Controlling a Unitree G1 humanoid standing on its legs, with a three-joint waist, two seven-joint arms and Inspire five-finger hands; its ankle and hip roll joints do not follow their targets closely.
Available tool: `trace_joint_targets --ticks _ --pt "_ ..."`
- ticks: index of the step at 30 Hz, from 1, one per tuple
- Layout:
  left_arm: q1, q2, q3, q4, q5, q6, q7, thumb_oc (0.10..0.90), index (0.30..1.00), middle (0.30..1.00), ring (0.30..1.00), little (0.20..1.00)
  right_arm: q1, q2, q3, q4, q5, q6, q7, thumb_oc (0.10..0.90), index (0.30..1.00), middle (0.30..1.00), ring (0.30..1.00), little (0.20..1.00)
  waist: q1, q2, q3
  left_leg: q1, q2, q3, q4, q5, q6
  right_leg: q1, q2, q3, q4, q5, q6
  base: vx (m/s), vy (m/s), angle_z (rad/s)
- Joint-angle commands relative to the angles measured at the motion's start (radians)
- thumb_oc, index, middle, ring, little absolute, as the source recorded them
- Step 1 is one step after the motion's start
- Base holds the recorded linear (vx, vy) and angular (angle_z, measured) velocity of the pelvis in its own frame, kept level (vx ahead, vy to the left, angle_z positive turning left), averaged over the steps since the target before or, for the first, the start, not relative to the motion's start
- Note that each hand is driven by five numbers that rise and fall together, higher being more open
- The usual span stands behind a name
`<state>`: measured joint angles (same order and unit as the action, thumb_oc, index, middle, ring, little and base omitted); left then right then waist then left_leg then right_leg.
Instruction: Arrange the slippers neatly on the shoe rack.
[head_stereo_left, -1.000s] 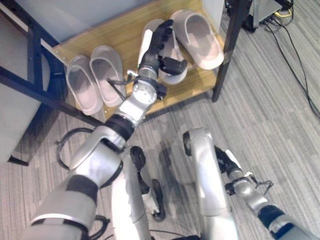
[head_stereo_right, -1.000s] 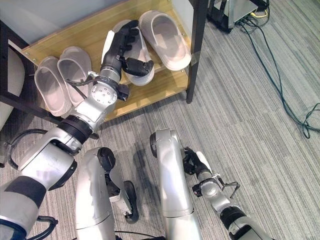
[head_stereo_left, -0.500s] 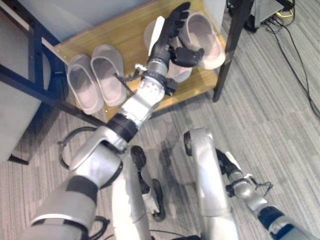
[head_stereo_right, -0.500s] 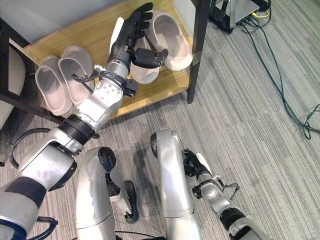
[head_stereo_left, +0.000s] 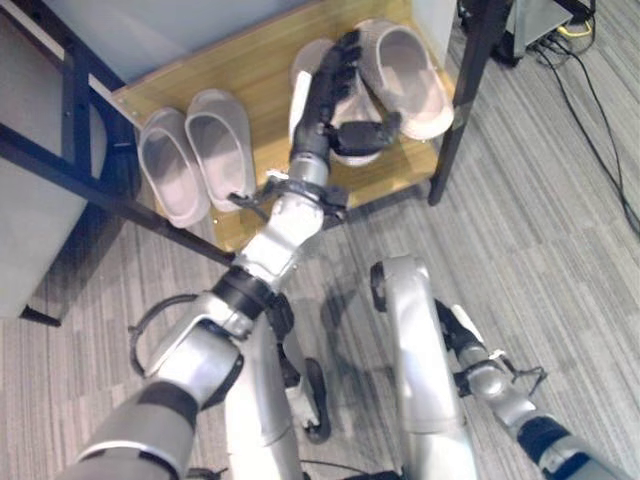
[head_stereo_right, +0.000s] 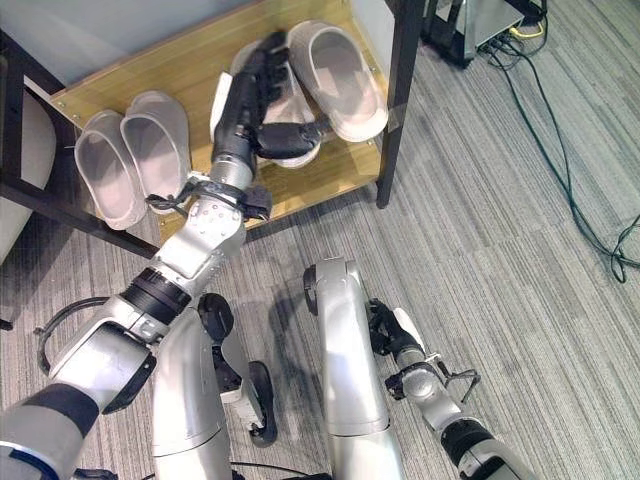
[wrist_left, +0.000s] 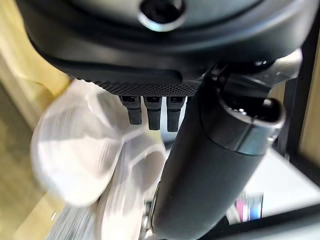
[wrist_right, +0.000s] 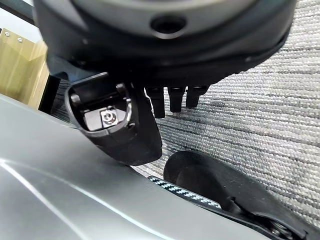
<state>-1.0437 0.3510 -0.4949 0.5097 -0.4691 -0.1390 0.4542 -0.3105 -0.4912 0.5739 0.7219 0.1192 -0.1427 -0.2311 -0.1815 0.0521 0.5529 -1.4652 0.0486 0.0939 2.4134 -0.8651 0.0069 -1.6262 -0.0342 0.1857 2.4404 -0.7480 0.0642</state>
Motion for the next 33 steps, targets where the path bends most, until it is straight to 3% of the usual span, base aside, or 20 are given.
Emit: trace_joint_targets --ticks 1,10,17,33 --pt "-0.099 0.053 0.079 -0.111 -0.033 -0.131 0.041 0.8 0.9 0.9 0.9 0.9 0.005 0.098 0.051 -0.145 -0.048 -0.045 0.035 0.8 0.9 0.9 0.9 0.9 0.078 0.028 -0.033 -0.105 -0.035 -0.102 -0.065 0.069 -0.035 0.056 -0.061 0.081 0.007 0.007 -0.032 0.0 0.0 0.0" --pt "-0.098 0.109 0.109 0.002 -0.033 -0.106 0.066 0.8 0.9 0.9 0.9 0.9 0.007 0.108 0.064 -0.145 -0.048 -0.042 0.036 0.8 0.9 0.9 0.9 0.9 0.083 0.026 -0.033 -0.105 -0.03 -0.107 -0.07 0.071 -0.034 0.056 -0.064 0.085 0.003 0.014 -0.033 0.0 0.0 0.0" --pt "-0.183 0.123 0.074 0.153 -0.046 -0.08 0.051 0.8 0.9 0.9 0.9 0.9 -0.009 0.108 0.081 -0.126 -0.035 -0.044 0.041 0.8 0.9 0.9 0.9 0.9 0.075 0.022 -0.033 -0.105 -0.023 -0.103 -0.067 0.07 -0.029 0.056 -0.058 0.094 0.0 0.018 -0.029 0.0 0.0 0.0" --pt "-0.317 0.072 -0.005 0.254 -0.031 -0.06 0.003 0.8 0.9 0.9 0.9 0.9 -0.018 0.11 0.09 -0.07 -0.019 -0.046 0.053 0.8 0.9 0.9 0.9 0.9 0.053 0.026 -0.033 -0.105 -0.02 -0.09 -0.045 0.064 -0.013 0.056 -0.049 0.11 0.0 0.029 -0.014 0.0 0.004 0.0"
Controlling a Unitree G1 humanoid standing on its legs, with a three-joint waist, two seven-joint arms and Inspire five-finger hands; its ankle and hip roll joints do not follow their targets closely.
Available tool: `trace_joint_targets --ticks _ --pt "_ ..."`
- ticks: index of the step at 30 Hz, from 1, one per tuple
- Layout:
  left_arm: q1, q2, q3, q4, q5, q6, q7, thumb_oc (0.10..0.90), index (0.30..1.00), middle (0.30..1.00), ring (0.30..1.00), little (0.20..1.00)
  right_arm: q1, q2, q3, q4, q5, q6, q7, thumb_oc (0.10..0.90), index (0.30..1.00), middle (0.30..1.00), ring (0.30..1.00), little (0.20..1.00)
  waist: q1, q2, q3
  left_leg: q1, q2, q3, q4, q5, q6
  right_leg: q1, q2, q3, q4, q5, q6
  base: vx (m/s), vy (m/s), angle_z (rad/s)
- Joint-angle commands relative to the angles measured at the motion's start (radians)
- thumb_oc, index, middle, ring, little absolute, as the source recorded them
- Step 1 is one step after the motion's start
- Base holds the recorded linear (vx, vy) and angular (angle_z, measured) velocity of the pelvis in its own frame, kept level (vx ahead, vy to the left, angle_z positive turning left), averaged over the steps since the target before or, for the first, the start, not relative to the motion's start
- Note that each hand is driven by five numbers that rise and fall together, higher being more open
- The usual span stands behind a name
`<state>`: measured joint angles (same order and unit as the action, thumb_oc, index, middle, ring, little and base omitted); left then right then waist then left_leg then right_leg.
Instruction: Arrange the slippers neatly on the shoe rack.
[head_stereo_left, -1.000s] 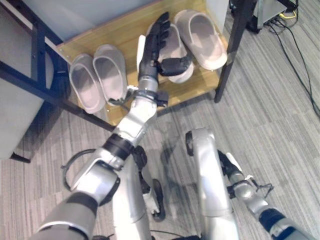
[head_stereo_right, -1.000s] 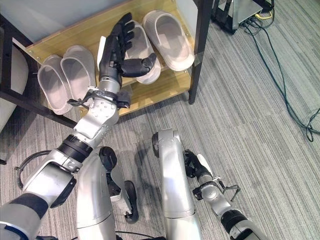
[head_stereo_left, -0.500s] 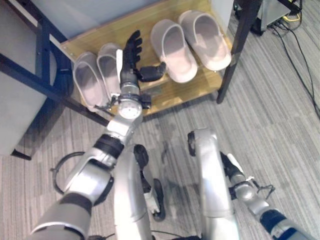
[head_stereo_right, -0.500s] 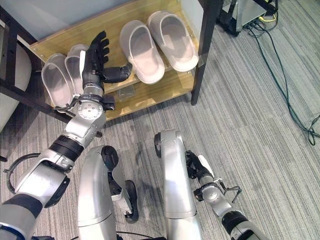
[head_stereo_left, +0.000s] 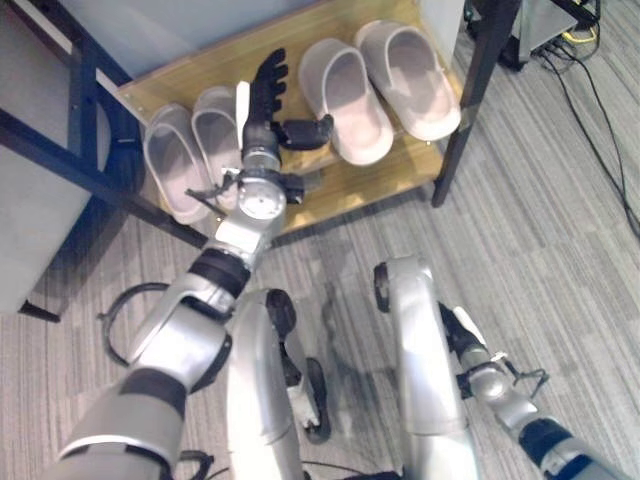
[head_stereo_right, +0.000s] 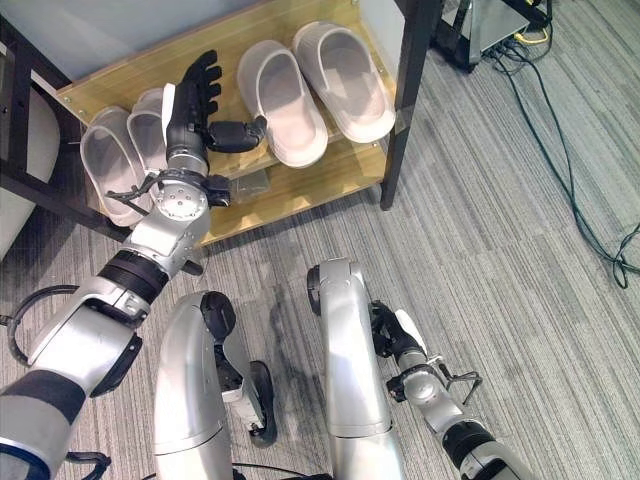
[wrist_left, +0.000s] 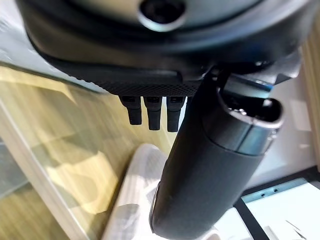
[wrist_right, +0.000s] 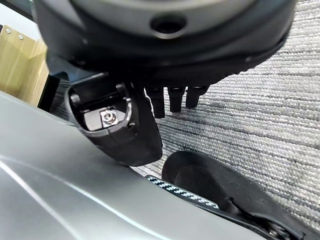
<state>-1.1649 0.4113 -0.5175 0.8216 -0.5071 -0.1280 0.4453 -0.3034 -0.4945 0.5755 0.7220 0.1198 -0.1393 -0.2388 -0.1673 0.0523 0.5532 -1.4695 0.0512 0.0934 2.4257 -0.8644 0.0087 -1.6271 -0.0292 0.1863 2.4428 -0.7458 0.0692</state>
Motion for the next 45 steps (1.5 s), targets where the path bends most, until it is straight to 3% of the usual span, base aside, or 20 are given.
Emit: trace_joint_targets --ticks 1,22,32,45 --pt "-0.201 0.003 0.013 -0.058 0.011 -0.071 0.011 0.8 0.9 0.9 0.9 0.9 -0.026 0.113 0.089 -0.07 -0.02 -0.051 0.061 0.8 0.9 0.9 0.9 0.9 0.037 0.026 -0.033 -0.1 -0.022 -0.088 -0.057 0.063 -0.015 0.057 -0.054 0.11 -0.002 0.026 -0.019 0.0 0.0 0.0" --pt "-0.21 -0.15 -0.028 -0.083 0.03 -0.066 -0.011 0.8 0.9 0.9 0.9 0.9 -0.053 0.109 0.087 -0.05 0.005 -0.056 0.057 0.8 0.9 0.9 0.9 0.9 0.028 0.013 -0.033 -0.1 -0.031 -0.086 -0.059 0.073 -0.033 0.057 -0.055 0.109 0.01 0.028 -0.029 0.0 0.0 0.0" --pt "-0.249 -0.126 -0.039 -0.06 0.026 -0.07 -0.015 0.8 0.9 0.9 0.9 0.9 -0.053 0.11 0.091 -0.045 0.007 -0.058 0.061 0.8 0.9 0.9 0.9 0.9 0.029 0.013 -0.033 -0.1 -0.033 -0.09 -0.066 0.08 -0.033 0.057 -0.056 0.103 0.003 0.032 -0.028 0.0 0.0 0.0" --pt "-0.249 -0.037 -0.026 -0.051 0.042 -0.064 -0.009 0.8 0.9 0.9 0.9 0.9 -0.055 0.115 0.087 -0.045 0.005 -0.057 0.06 0.8 0.9 0.9 0.9 0.9 0.039 0.018 -0.033 -0.1 -0.034 -0.101 -0.064 0.078 -0.038 0.057 -0.055 0.097 0.004 0.033 -0.028 0.0 0.0 0.0"
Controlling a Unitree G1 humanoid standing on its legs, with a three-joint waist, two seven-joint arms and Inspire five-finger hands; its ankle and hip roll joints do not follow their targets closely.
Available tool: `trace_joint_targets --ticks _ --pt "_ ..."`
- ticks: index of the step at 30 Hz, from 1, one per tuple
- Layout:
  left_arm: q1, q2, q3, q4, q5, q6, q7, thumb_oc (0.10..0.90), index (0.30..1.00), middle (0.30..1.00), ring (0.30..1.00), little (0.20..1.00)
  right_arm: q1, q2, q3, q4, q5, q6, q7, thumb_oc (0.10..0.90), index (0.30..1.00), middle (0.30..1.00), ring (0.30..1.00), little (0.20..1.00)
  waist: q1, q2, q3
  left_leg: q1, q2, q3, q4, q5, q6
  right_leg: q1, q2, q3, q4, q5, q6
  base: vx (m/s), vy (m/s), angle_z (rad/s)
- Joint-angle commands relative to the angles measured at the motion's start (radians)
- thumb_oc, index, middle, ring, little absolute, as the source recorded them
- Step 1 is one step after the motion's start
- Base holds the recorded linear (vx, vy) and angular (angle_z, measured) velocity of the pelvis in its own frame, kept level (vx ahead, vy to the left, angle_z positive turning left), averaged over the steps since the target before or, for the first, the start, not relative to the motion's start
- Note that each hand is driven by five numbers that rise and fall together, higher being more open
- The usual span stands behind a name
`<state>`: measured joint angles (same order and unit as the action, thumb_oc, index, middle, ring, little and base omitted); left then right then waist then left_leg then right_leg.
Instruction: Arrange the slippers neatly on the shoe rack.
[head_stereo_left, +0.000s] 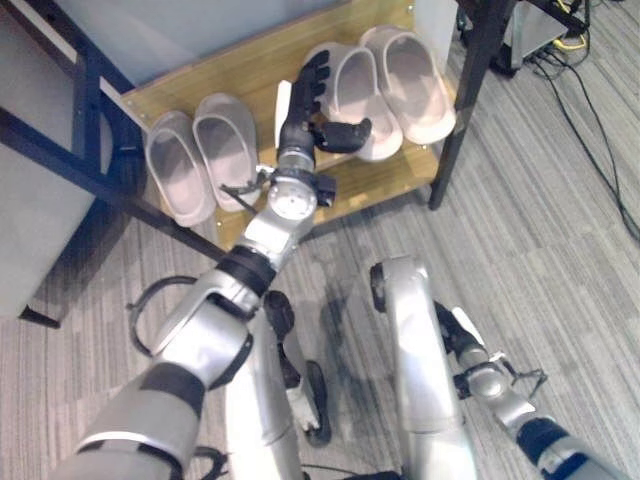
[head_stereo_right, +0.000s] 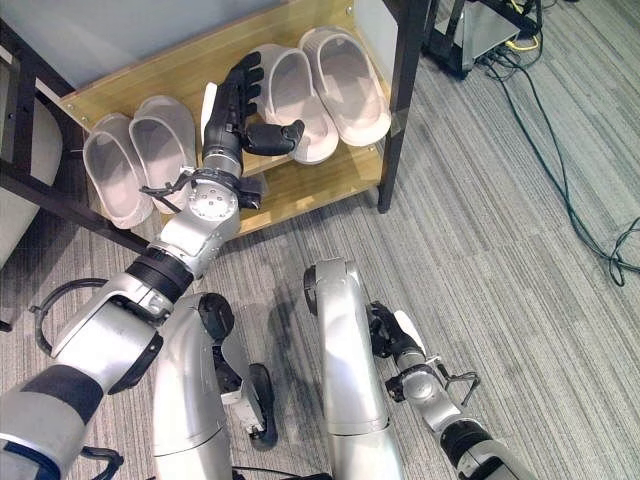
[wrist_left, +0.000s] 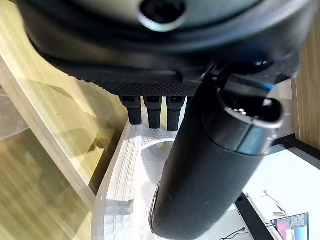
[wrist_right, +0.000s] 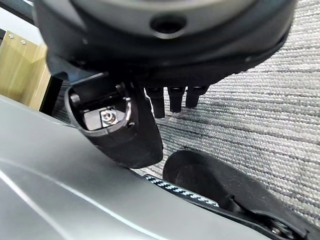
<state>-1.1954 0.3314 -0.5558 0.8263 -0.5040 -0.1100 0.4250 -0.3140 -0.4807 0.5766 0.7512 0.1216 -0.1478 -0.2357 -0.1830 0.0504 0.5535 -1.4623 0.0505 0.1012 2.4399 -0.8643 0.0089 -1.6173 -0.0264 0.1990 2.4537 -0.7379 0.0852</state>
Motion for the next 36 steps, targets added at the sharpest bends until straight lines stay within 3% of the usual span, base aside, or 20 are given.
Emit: trace_joint_targets --ticks 1,13,21,28,36 --pt "-0.219 0.051 0.013 -0.055 0.04 -0.081 0.012 0.8 0.9 0.9 0.9 0.9 -0.044 0.101 0.086 -0.074 0.003 -0.049 0.058 0.8 0.9 0.9 0.9 0.9 0.056 0.021 -0.034 -0.108 -0.032 -0.109 -0.078 0.078 -0.038 0.047 -0.058 0.085 -0.007 0.025 -0.044 0.0 0.0 0.0" --pt "-0.243 0.16 0.029 -0.041 0.073 -0.076 0.039 0.8 0.9 0.9 0.9 0.9 -0.042 0.103 0.084 -0.077 -0.006 -0.047 0.057 0.8 0.9 0.9 0.9 0.9 0.067 0.031 -0.034 -0.108 -0.031 -0.114 -0.08 0.079 -0.04 0.047 -0.059 0.082 -0.004 0.028 -0.045 0.0 0.0 0.0" --pt "-0.198 0.181 0.075 -0.174 0.084 -0.104 0.078 0.8 0.9 0.9 0.9 0.9 -0.032 0.1 0.072 -0.098 -0.02 -0.044 0.048 0.8 0.9 0.9 0.9 0.9 0.077 0.037 -0.034 -0.108 -0.038 -0.117 -0.08 0.078 -0.041 0.047 -0.062 0.075 -0.002 0.023 -0.048 0.0 0.0 0.0" --pt "0.054 0.207 0.172 -0.496 0.128 -0.145 0.088 0.8 0.9 0.9 0.9 0.9 -0.012 0.108 0.027 -0.125 -0.048 -0.037 0.028 0.8 0.9 0.9 0.9 0.9 0.109 0.054 -0.034 -0.108 -0.046 -0.111 -0.087 0.074 -0.043 0.047 -0.063 0.067 0.0 0.019 -0.051 0.0 0.0 0.0" --pt "0.212 0.227 0.234 -0.727 0.155 -0.178 0.085 0.8 0.9 0.9 0.9 0.9 0.007 0.113 0.008 -0.158 -0.072 -0.033 0.026 0.8 0.9 0.9 0.9 0.9 0.13 0.061 -0.034 -0.108 -0.053 -0.106 -0.094 0.069 -0.041 0.047 -0.068 0.062 0.002 0.014 -0.057 0.0 -0.005 0.02"
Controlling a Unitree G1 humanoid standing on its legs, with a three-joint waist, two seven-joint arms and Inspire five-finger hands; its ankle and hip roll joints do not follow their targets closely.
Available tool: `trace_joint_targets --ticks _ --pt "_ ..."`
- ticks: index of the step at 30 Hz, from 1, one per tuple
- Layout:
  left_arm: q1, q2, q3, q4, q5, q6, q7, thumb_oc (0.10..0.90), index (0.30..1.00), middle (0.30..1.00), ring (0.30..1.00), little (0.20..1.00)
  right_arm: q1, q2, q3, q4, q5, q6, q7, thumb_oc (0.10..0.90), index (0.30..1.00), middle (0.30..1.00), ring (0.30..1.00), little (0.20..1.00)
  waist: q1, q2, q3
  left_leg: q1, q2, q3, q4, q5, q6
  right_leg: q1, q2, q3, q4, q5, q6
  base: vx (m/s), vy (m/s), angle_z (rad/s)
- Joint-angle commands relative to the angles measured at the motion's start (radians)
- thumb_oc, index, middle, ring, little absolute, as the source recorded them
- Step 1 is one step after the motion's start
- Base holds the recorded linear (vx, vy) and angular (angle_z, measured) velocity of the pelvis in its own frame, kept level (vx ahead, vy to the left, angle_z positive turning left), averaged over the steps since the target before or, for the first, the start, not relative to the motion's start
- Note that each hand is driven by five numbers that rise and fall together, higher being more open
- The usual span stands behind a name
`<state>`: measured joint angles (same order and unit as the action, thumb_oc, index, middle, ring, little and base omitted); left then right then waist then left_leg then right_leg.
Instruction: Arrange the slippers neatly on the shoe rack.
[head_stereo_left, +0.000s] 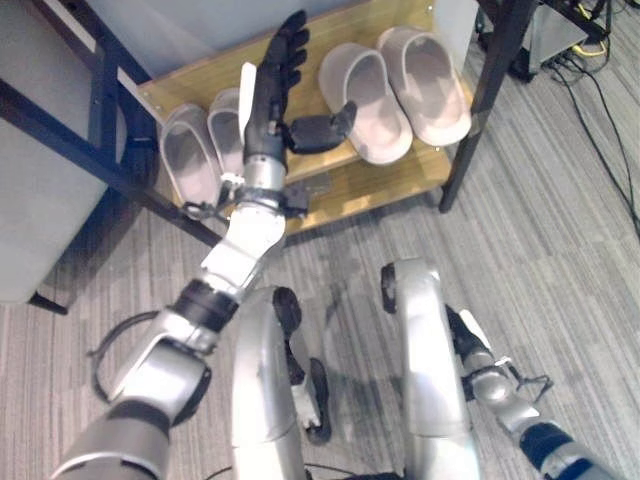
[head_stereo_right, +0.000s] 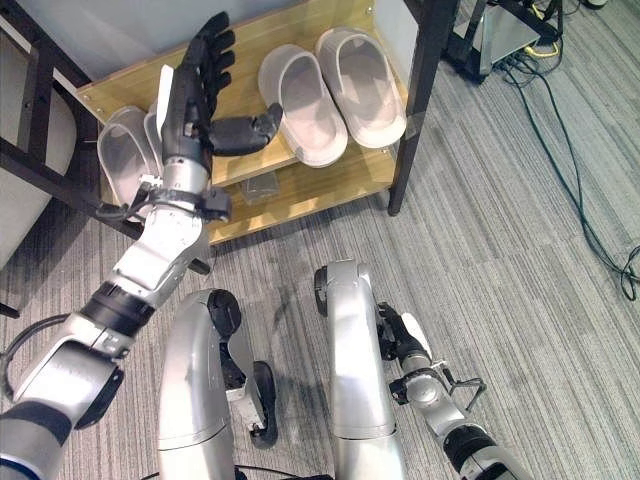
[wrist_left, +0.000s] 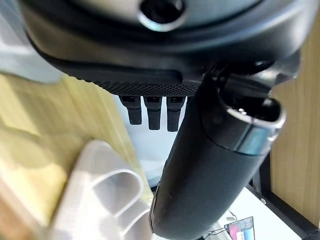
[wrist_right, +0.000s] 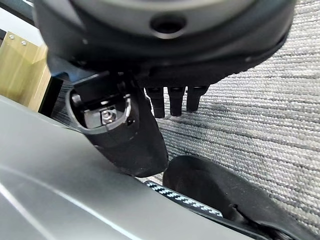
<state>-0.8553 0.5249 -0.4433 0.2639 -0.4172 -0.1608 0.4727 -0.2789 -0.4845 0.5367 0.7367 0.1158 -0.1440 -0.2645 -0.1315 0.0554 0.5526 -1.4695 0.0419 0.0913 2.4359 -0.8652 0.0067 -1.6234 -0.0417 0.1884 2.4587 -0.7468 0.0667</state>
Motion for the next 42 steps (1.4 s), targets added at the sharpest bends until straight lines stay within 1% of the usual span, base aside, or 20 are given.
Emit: trace_joint_targets --ticks 1,2,3,5,10,11,12,18,22,25,28,29,30,33,35,38,39,40,41,42 --pt "-0.112 0.038 0.127 -0.193 0.072 -0.133 0.034 0.8 0.9 0.9 0.9 0.9 -0.027 0.116 0.045 -0.146 -0.069 -0.036 0.054 0.8 0.9 0.9 0.9 0.9 0.082 0.057 -0.033 -0.1 -0.045 -0.096 -0.091 0.07 -0.039 0.053 -0.053 0.072 -0.004 0.023 -0.039 -0.01 -0.011 0.06" --pt "-0.069 0.038 0.142 -0.245 0.078 -0.142 0.033 0.8 0.9 0.9 0.9 0.9 -0.022 0.117 0.039 -0.152 -0.073 -0.036 0.053 0.8 0.9 0.9 0.9 0.9 0.09 0.059 -0.033 -0.1 -0.045 -0.096 -0.092 0.069 -0.038 0.053 -0.052 0.071 -0.005 0.025 -0.04 -0.01 -0.008 0.05" --pt "-0.065 0.038 0.144 -0.25 0.079 -0.14 0.033 0.8 0.9 0.9 0.9 0.9 -0.022 0.116 0.04 -0.152 -0.073 -0.036 0.053 0.8 0.9 0.9 0.9 0.9 0.089 0.06 -0.033 -0.1 -0.045 -0.097 -0.091 0.069 -0.038 0.053 -0.052 0.07 -0.004 0.025 -0.04 -0.01 -0.003 0.05" --pt "-0.01 0.037 0.163 -0.302 0.079 -0.15 0.028 0.8 0.9 0.9 0.9 0.9 -0.013 0.119 0.034 -0.157 -0.078 -0.034 0.049 0.8 0.9 0.9 0.9 0.9 0.097 0.064 -0.033 -0.1 -0.046 -0.096 -0.093 0.069 -0.037 0.053 -0.053 0.068 -0.007 0.025 -0.041 0.0 0.0 0.0" --pt "0.159 0.042 0.205 -0.395 0.09 -0.156 0.008 0.8 0.9 0.9 0.9 0.9 0.009 0.125 0.015 -0.178 -0.09 -0.035 0.04 0.8 0.9 0.9 0.9 0.9 0.115 0.074 -0.033 -0.1 -0.05 -0.093 -0.097 0.069 -0.034 0.053 -0.053 0.066 -0.01 0.028 -0.044 0.0 0.0 0.0" --pt "0.163 0.042 0.207 -0.399 0.091 -0.155 0.007 0.8 0.9 0.9 0.9 0.9 0.01 0.124 0.016 -0.178 -0.09 -0.035 0.04 0.8 0.9 0.9 0.9 0.9 0.114 0.074 -0.033 -0.1 -0.049 -0.093 -0.097 0.069 -0.034 0.053 -0.053 0.067 -0.01 0.029 -0.044 0.0 0.0 0.0" --pt "0.229 0.044 0.217 -0.414 0.08 -0.155 -0.007 0.8 0.9 0.9 0.9 0.9 0.016 0.125 0.008 -0.189 -0.093 -0.035 0.036 0.8 0.9 0.9 0.9 0.9 0.121 0.076 -0.033 -0.1 -0.049 -0.092 -0.1 0.071 -0.034 0.053 -0.053 0.067 -0.011 0.032 -0.045 0.0 0.0 0.0" --pt "0.437 0.04 0.249 -0.488 0.053 -0.157 -0.056 0.8 0.9 0.9 0.9 0.9 0.02 0.118 -0.017 -0.206 -0.11 -0.026 0.025 0.8 0.9 0.9 0.9 0.9 0.143 0.085 -0.033 -0.1 -0.047 -0.082 -0.101 0.078 -0.027 0.053 -0.061 0.068 -0.017 0.037 -0.053 -0.02 0.005 0.03" --pt "0.569 0.025 0.272 -0.525 0.063 -0.161 -0.059 0.8 0.9 0.9 0.9 0.9 0.016 0.11 -0.027 -0.215 -0.133 -0.022 0.011 0.8 0.9 0.9 0.9 0.9 0.162 0.094 -0.033 -0.1 -0.049 -0.079 -0.105 0.087 -0.024 0.053 -0.069 0.062 -0.025 0.045 -0.057 -0.03 0.01 0.09" --pt "0.652 0.025 0.296 -0.527 0.061 -0.163 -0.06 0.8 0.9 0.9 0.9 0.9 0.013 0.096 -0.038 -0.226 -0.15 -0.017 0.003 0.8 0.9 0.9 0.9 0.9 0.177 0.095 -0.033 -0.1 -0.049 -0.077 -0.115 0.1 -0.022 0.053 -0.075 0.06 -0.033 0.05 -0.063 -0.02 -0.01 0.05" --pt "0.737 0.04 0.326 -0.529 0.056 -0.159 -0.078 0.8 0.9 0.9 0.9 0.9 0.035 0.084 -0.048 -0.238 -0.164 -0.016 0.004 0.8 0.9 0.9 0.9 0.9 0.181 0.088 -0.033 -0.1 -0.054 -0.075 -0.138 0.118 -0.021 0.054 -0.082 0.058 -0.052 0.062 -0.071 0.0 0.0 0.0" --pt "0.771 0.049 0.334 -0.524 0.053 -0.156 -0.094 0.8 0.9 0.9 0.9 0.9 0.041 0.078 -0.055 -0.233 -0.171 -0.017 0.001 0.8 0.9 0.9 0.9 0.9 0.187 0.086 -0.033 -0.1 -0.057 -0.069 -0.173 0.136 -0.023 0.054 -0.087 0.055 -0.073 0.071 -0.077 -0.02 -0.003 0.06" --pt "0.772 0.049 0.335 -0.525 0.053 -0.156 -0.095 0.8 0.9 0.9 0.9 0.9 0.04 0.078 -0.055 -0.233 -0.171 -0.017 0.001 0.8 0.9 0.9 0.9 0.9 0.186 0.085 -0.033 -0.1 -0.058 -0.069 -0.175 0.138 -0.023 0.054 -0.088 0.055 -0.074 0.073 -0.077 -0.03 0.006 0.1" --pt "0.804 0.058 0.333 -0.501 0.07 -0.149 -0.117 0.8 0.9 0.9 0.9 0.9 0.025 0.07 -0.06 -0.217 -0.187 -0.016 -0.004 0.8 0.9 0.9 0.9 0.9 0.199 0.077 -0.033 -0.1 -0.065 -0.06 -0.273 0.181 -0.025 0.059 -0.098 0.043 -0.147 0.087 -0.092 -0.06 0.008 0.14" --pt "0.816 0.052 0.326 -0.466 0.07 -0.145 -0.134 0.8 0.9 0.9 0.9 0.9 -0.001 0.058 -0.065 -0.207 -0.193 -0.02 -0.009 0.8 0.9 0.9 0.9 0.9 0.205 0.074 -0.033 -0.1 -0.08 -0.066 -0.366 0.221 -0.026 0.068 -0.105 0.023 -0.224 0.097 -0.1 -0.11 0.031 0.11" --pt "0.818 0.054 0.32 -0.403 0.096 -0.133 -0.163 0.8 0.9 0.9 0.9 0.9 -0.04 0.031 -0.087 -0.207 -0.193 -0.029 -0.012 0.8 0.9 0.9 0.9 0.9 0.21 0.071 -0.033 -0.1 -0.1 -0.082 -0.506 0.289 -0.019 0.085 -0.11 -0.012 -0.346 0.126 -0.101 -0.13 0.031 0.04" --pt "0.815 0.053 0.32 -0.401 0.096 -0.134 -0.164 0.8 0.9 0.9 0.9 0.9 -0.041 0.03 -0.087 -0.207 -0.193 -0.029 -0.012 0.8 0.9 0.9 0.9 0.9 0.209 0.073 -0.033 -0.1 -0.102 -0.084 -0.511 0.293 -0.019 0.086 -0.112 -0.015 -0.35 0.129 -0.102 -0.15 0.03 0.14" --pt "0.809 0.052 0.312 -0.358 0.117 -0.133 -0.177 0.8 0.9 0.9 0.9 0.9 -0.057 0.011 -0.107 -0.219 -0.186 -0.039 -0.009 0.8 0.9 0.9 0.9 0.9 0.208 0.071 -0.033 -0.1 -0.113 -0.095 -0.586 0.338 -0.012 0.095 -0.122 -0.041 -0.427 0.146 -0.104 -0.14 0.027 0.15" --pt "0.812 0.047 0.3 -0.32 0.138 -0.13 -0.186 0.8 0.9 0.9 0.9 0.9 -0.052 0.004 -0.119 -0.228 -0.178 -0.049 -0.006 0.8 0.9 0.9 0.9 0.9 0.208 0.068 -0.051 -0.1 -0.11 -0.099 -0.622 0.361 -0.009 0.096 -0.124 -0.058 -0.468 0.158 -0.1 -0.17 0.024 0.1" --pt "0.811 0.04 0.281 -0.271 0.152 -0.13 -0.19 0.8 0.9 0.9 0.9 0.9 -0.038 -0.007 -0.13 -0.234 -0.169 -0.057 0.001 0.8 0.9 0.9 0.9 0.9 0.208 0.061 -0.087 -0.1 -0.113 -0.107 -0.667 0.386 -0.007 0.099 -0.133 -0.075 -0.525 0.176 -0.101 -0.07 0.0 0.03"
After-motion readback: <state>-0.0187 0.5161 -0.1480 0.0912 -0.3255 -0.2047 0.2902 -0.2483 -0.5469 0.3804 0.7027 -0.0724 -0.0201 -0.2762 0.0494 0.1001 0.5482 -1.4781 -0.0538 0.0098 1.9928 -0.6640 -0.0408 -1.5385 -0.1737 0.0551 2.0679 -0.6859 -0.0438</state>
